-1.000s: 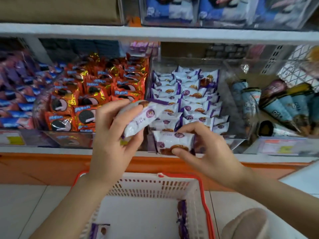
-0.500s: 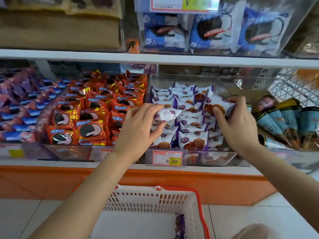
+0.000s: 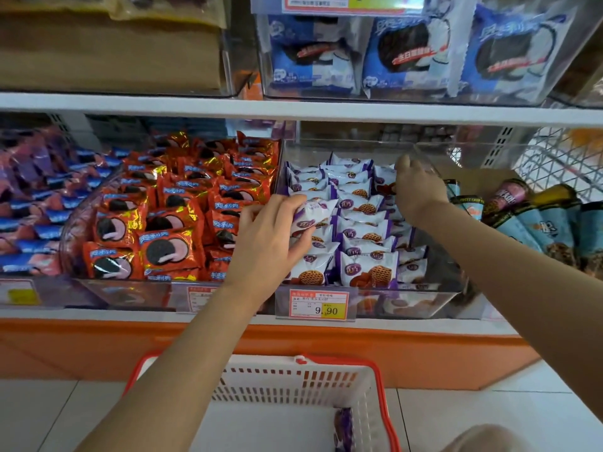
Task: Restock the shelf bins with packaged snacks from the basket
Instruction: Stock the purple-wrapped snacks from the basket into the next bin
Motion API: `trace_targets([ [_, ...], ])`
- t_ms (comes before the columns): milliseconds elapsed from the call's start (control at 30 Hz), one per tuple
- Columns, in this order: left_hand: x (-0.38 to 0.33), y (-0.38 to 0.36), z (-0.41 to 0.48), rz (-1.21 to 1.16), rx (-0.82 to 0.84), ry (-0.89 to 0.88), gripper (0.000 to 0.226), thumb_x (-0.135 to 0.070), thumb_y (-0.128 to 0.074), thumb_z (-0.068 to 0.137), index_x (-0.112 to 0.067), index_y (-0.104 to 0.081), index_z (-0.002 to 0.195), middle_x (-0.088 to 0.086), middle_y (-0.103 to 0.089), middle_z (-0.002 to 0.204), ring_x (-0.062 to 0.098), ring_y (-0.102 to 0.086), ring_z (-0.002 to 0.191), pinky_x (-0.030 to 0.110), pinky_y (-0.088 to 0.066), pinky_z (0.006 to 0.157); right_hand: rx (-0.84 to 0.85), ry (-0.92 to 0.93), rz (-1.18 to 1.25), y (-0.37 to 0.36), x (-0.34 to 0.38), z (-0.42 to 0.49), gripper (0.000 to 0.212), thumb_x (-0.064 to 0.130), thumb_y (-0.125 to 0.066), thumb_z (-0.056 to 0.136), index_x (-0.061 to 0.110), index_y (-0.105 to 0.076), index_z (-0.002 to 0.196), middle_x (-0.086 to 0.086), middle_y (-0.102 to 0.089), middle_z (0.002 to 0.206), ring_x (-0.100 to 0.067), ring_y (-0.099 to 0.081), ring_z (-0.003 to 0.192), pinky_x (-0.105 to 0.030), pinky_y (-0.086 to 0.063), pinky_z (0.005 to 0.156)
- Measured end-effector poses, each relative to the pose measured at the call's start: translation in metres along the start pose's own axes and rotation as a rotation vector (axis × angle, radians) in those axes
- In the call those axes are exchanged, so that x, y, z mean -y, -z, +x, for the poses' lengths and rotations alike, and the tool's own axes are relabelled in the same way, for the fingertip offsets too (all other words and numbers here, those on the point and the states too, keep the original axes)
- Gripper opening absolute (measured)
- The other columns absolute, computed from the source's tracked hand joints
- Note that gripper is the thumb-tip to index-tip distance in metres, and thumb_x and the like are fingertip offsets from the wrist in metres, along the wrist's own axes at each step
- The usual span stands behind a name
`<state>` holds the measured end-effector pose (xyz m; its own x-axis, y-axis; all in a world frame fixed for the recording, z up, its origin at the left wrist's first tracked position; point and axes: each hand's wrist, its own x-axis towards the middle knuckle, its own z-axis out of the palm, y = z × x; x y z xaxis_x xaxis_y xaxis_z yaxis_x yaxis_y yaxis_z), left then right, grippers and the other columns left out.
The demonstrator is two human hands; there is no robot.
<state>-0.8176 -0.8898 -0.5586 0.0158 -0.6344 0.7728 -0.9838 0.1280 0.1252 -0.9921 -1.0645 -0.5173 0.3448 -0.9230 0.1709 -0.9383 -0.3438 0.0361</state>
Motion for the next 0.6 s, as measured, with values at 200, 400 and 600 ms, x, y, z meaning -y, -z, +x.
trace_targets([
  [200,-0.004,0.002,-0.001,-0.041,-0.063,0.016,0.034,-0.028,-0.049,0.087,-0.011,-0.043,0.116,0.014,-0.060,0.098,0.016,-0.040,0.092,0.030,-0.036,0.081,0.024,0.004,-0.019,-0.011,0.002,0.019,0.064,-0.009,-0.052,0.085,-0.003,-0.021,0.141,-0.026,-0.040,0.137,-0.039,-0.042,0.126,-0.042,-0.044,0.094],
  [400,-0.004,0.000,-0.003,-0.062,-0.050,0.041,0.035,-0.029,-0.049,0.088,-0.012,-0.042,0.117,0.013,-0.060,0.100,0.016,-0.042,0.094,0.033,-0.041,0.083,-0.104,-0.018,0.125,-0.015,0.004,0.029,0.063,-0.016,-0.051,0.082,0.000,-0.031,0.139,-0.028,-0.027,0.142,-0.040,-0.029,0.130,-0.044,-0.039,0.102],
  [600,-0.005,0.000,-0.002,-0.065,-0.069,0.023,0.035,-0.029,-0.048,0.087,-0.011,-0.042,0.116,0.015,-0.061,0.097,0.017,-0.041,0.092,0.040,-0.050,0.078,-0.109,0.043,-0.047,-0.014,0.004,0.030,0.063,-0.003,-0.064,0.079,0.007,-0.039,0.137,-0.020,-0.040,0.140,-0.038,-0.032,0.132,-0.044,-0.033,0.106],
])
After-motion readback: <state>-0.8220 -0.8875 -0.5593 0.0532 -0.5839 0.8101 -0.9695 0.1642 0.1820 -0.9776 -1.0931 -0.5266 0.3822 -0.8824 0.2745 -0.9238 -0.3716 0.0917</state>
